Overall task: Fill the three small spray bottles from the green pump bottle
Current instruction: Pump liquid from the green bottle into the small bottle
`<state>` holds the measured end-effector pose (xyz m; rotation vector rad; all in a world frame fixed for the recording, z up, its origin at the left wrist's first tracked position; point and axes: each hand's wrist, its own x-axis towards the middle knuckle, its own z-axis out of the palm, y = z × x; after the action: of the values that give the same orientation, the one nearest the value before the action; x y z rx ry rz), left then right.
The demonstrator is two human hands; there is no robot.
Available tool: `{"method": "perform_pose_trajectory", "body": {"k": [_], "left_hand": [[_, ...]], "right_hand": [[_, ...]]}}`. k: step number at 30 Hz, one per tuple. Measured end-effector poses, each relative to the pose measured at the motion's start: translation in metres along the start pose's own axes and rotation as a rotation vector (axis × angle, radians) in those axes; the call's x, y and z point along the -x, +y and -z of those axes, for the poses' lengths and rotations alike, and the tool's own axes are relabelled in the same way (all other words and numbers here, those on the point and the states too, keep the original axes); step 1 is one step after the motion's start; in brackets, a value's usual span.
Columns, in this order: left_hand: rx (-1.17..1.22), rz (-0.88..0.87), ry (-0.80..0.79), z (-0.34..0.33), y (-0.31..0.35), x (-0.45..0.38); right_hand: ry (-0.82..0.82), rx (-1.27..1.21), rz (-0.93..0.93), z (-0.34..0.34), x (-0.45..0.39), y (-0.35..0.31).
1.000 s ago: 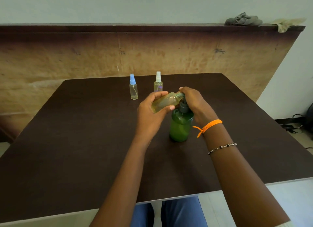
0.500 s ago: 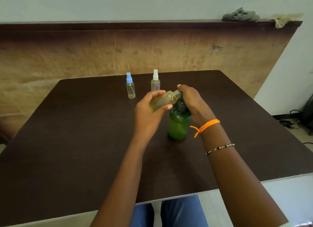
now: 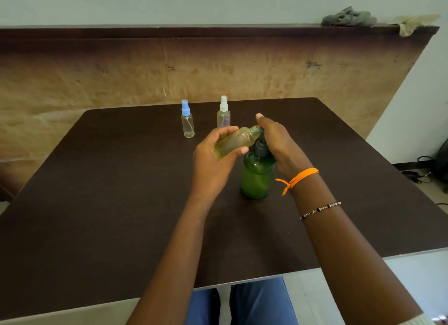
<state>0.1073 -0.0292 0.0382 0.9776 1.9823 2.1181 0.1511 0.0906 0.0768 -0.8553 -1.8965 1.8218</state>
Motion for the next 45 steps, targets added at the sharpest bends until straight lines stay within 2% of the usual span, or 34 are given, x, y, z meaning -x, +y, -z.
{"method": "perform_pose_trajectory", "body": {"k": [5, 8, 15, 22, 26, 31, 38, 41, 45], "left_hand": [[-0.008, 0.006, 0.014, -0.003, -0.002, 0.002], [-0.013, 0.016, 0.004, -0.002, -0.003, 0.002], [0.010, 0.006, -0.002, 0.000, 0.002, 0.002], [-0.009, 0.019, 0.021, -0.002, -0.003, 0.002], [-0.021, 0.013, 0.020, -0.002, -0.001, 0.002], [-0.004, 0.004, 0.016, 0.000, 0.002, 0.003], [-0.016, 0.011, 0.017, -0.002, 0.000, 0.003], [-0.012, 0.009, 0.008, -0.001, 0.001, 0.004], [-0.002, 0.004, 0.004, 0.000, 0.003, 0.003]], "right_hand": [[0.084, -0.002, 0.095, -0.003, -0.003, 0.008], [0.057, 0.045, 0.113, -0.003, -0.004, 0.010], [-0.017, 0.034, -0.032, 0.003, 0.003, -0.001], [0.102, -0.002, 0.095, -0.007, -0.006, 0.010], [0.062, -0.009, 0.060, -0.006, -0.002, 0.009], [-0.067, -0.003, -0.015, 0.001, 0.002, 0.002], [0.076, 0.040, 0.131, -0.003, -0.004, 0.012], [0.037, 0.050, 0.121, -0.002, -0.005, 0.012], [-0.080, 0.028, 0.017, 0.003, 0.000, 0.005]]}}
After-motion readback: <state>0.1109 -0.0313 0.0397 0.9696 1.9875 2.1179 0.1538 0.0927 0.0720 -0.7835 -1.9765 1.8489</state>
